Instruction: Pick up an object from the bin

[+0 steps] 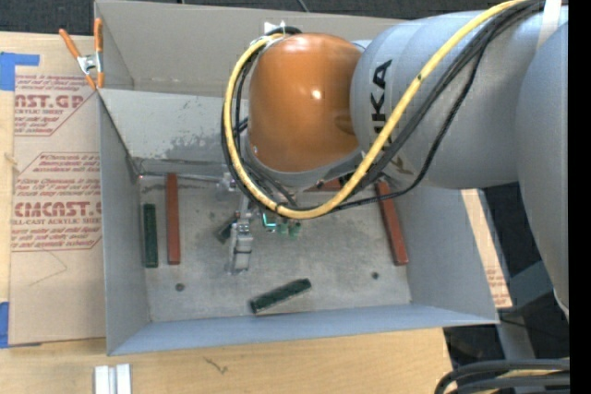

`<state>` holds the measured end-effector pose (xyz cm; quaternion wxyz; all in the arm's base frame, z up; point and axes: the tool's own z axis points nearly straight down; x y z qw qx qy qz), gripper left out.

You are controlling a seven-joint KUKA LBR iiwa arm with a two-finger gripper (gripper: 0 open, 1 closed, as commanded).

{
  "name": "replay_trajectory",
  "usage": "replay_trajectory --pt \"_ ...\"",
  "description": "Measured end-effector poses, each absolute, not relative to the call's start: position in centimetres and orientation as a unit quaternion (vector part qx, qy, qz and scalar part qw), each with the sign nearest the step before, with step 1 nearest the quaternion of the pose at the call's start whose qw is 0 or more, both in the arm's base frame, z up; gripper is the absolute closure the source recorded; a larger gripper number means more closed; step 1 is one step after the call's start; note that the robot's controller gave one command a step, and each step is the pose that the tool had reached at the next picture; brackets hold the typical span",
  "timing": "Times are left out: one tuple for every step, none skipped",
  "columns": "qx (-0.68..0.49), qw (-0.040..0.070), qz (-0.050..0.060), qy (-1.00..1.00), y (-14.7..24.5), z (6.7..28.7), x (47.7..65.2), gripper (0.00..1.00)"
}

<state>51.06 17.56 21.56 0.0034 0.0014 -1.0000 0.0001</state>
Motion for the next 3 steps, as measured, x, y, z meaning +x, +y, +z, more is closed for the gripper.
replay_trajectory --pt "0.000 0.000 -0.001 -1.000 17.4 22.0 51.3 0.00" --pt "-0.010 -0.003 -0.002 -1.000 14.6 16.5 51.0 0.00" --pt "-0.036 -0.002 -0.001 -0.999 12.5 11.7 54.3 0.00"
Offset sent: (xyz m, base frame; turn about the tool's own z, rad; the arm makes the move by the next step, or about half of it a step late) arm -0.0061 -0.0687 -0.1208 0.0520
